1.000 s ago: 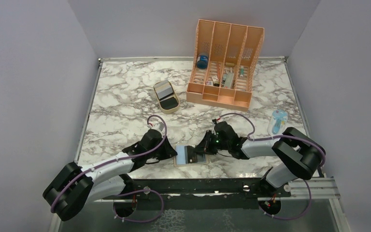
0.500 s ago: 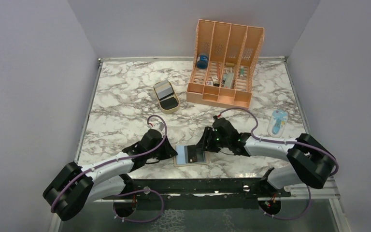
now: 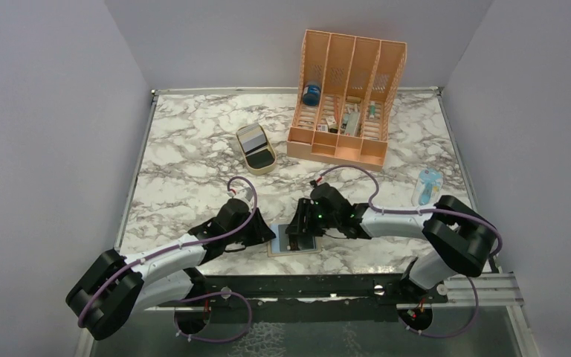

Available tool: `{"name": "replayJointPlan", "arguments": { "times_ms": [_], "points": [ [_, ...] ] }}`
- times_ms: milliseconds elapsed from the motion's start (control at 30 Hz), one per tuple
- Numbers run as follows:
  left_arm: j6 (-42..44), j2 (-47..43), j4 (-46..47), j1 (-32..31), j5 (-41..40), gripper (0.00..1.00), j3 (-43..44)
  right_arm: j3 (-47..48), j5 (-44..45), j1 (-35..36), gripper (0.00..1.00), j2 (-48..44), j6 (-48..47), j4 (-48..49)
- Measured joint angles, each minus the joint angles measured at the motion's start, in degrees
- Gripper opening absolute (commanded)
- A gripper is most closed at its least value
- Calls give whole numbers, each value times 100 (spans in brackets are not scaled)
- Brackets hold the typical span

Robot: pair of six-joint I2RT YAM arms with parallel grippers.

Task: Put the credit cards into the card holder
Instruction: Insert the credit card into the card holder.

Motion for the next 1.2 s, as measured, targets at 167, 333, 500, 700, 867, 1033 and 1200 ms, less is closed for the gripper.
{"name": "replayJointPlan", "arguments": {
  "times_ms": [167,333,500,700,867,1033,1200],
  "points": [
    [0,-20,24,-15,26,37,0,90,-70,201,43,210,20,181],
    [0,-20,37,-15,37,37,0,87,-138,302,38,334,94,308],
    [0,-20,59,-15,39,37,-11,87,-138,308,32,378,59,350],
    [17,-11,74,-15,44,37,-13,52,-140,310,31,376,-256,501],
    [48,26,101,-15,59,37,-4,-42,-184,313,32,334,-542,667],
    [94,4,-7,-15,57,43,48,-195,-267,321,47,-120,-603,584],
    [151,-214,-315,-22,35,47,85,-297,-96,321,53,-929,-605,-31]
  ]
}}
